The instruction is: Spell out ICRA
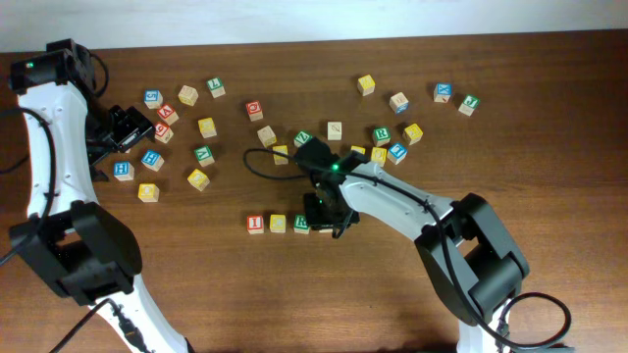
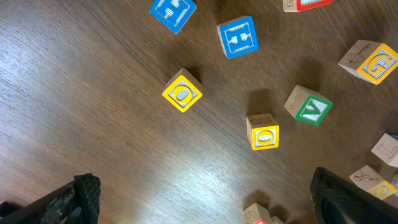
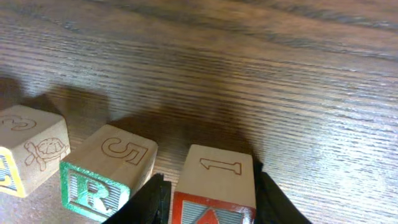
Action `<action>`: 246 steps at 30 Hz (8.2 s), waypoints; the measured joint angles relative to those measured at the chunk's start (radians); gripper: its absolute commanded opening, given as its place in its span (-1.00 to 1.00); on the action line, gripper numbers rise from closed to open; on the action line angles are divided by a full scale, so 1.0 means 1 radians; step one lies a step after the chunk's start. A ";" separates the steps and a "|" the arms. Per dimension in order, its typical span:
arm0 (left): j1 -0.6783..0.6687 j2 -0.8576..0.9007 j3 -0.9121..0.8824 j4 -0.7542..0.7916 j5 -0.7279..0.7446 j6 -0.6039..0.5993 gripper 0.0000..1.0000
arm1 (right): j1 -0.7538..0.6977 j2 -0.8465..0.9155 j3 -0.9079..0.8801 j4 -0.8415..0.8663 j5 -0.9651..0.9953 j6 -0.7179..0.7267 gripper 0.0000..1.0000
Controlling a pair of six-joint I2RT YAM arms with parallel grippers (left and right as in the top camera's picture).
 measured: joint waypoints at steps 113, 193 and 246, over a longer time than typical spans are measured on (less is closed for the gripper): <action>-0.380 -0.331 -0.978 0.615 -0.015 0.154 -1.00 | -0.224 -0.083 -0.078 -0.034 -0.085 -0.092 -0.92; -0.500 -0.330 -1.006 0.516 0.396 0.242 -1.00 | -0.226 -0.008 0.256 -0.194 -0.130 -0.035 -0.92; -0.089 -0.457 -0.981 0.516 0.089 0.083 -1.00 | 0.047 0.159 0.257 0.281 -0.148 0.090 -0.92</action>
